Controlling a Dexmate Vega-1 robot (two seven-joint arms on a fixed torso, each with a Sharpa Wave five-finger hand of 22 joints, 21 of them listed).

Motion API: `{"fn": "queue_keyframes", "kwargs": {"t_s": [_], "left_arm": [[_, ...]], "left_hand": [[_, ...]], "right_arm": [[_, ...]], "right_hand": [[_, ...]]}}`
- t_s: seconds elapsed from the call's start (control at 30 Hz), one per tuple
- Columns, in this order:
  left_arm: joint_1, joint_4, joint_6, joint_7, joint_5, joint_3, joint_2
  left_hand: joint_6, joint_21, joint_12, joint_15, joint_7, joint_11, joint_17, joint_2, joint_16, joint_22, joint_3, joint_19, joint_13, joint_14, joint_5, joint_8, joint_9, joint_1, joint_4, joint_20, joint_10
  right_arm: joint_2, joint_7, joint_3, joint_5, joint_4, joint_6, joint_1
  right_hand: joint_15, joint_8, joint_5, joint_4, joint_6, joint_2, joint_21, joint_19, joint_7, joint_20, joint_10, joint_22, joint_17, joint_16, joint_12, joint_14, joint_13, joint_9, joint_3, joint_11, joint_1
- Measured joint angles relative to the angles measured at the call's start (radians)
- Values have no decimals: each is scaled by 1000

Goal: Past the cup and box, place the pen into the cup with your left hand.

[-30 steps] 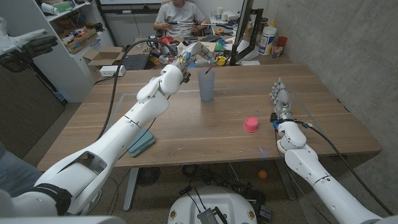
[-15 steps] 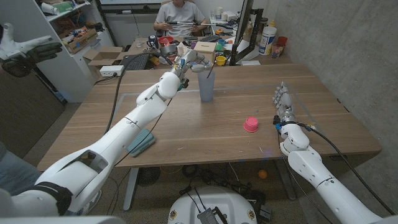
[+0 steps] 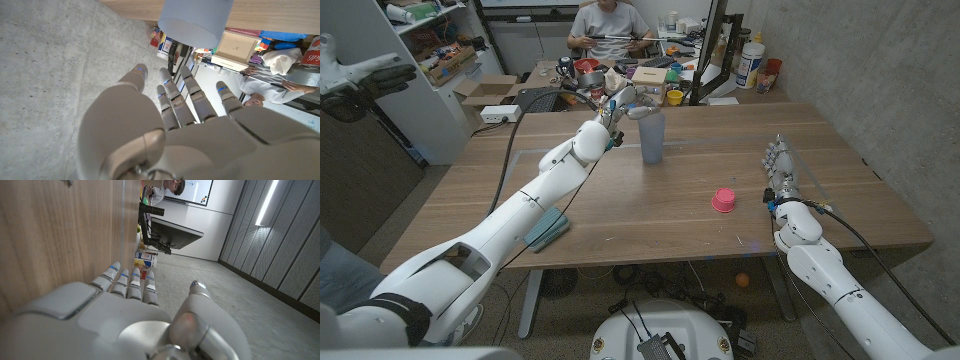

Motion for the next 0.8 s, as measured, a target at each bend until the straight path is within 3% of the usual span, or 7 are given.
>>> {"fn": "queue_keyframes", "kwargs": {"t_s": [0.1,0.17,0.23,0.33,0.43,0.6,0.8], "left_arm": [[3,-1,-40,55,-14,-2,-2],[22,-7,-77,90,-17,-15,-12],[40,-24,-115,118,-24,-29,-12],[69,-62,-179,159,-43,-49,-4],[98,-96,-230,199,-62,-65,3],[167,-157,-284,268,-82,-86,13],[255,-215,-287,335,-104,-97,12]], "left_hand": [[150,27,36,-5,40,9,5,34,21,0,21,74,7,59,-14,59,-2,-33,22,-6,46],[169,31,27,-3,42,16,5,55,11,5,30,91,4,38,-22,65,-6,-54,36,-15,25],[118,26,-14,9,29,31,3,72,-10,5,33,81,-13,-43,-26,42,-11,-73,51,-31,-64],[34,16,-55,32,20,55,-7,69,-17,5,29,55,-35,-157,-26,3,-12,-109,58,-45,-193],[-25,9,-59,44,28,69,-12,61,-21,5,22,38,-47,-220,-26,-24,-12,-130,65,-51,-260],[-92,6,-59,52,43,99,-17,43,-21,5,8,20,-62,-274,-26,-57,-12,-164,80,-66,-317],[-103,2,-59,61,53,113,-22,39,-21,5,-1,1,-72,-301,-26,-59,-9,-184,88,-68,-342]], "right_arm": [[1,0,3,0,-2,2,-4],[3,3,7,-4,-4,34,-12],[2,5,10,-13,-8,53,-19],[-7,14,17,-40,-16,98,-30],[-31,28,27,-63,-25,134,-44],[-83,88,41,-112,-34,220,-59],[-138,172,43,-139,-19,299,-44]], "right_hand": [[-1,0,0,0,15,4,10,24,0,3,22,0,0,11,10,34,0,0,0,-4,-4],[-7,6,0,0,31,7,14,38,-4,1,33,0,0,11,12,47,0,0,0,-9,-7],[-8,8,0,0,44,7,18,45,-9,-2,45,0,0,11,16,51,0,0,0,-13,-7],[-8,13,0,0,54,18,18,49,-7,-6,49,0,0,11,19,51,0,0,0,-12,-4],[-9,13,0,0,54,19,18,50,-7,-7,50,0,0,11,19,51,0,0,0,-10,-5],[-3,13,0,0,54,19,13,42,-7,0,53,0,0,-1,19,27,0,0,0,-7,-5],[0,13,0,0,54,19,10,35,-7,0,53,0,0,-5,19,24,0,0,0,-7,-5]]}}
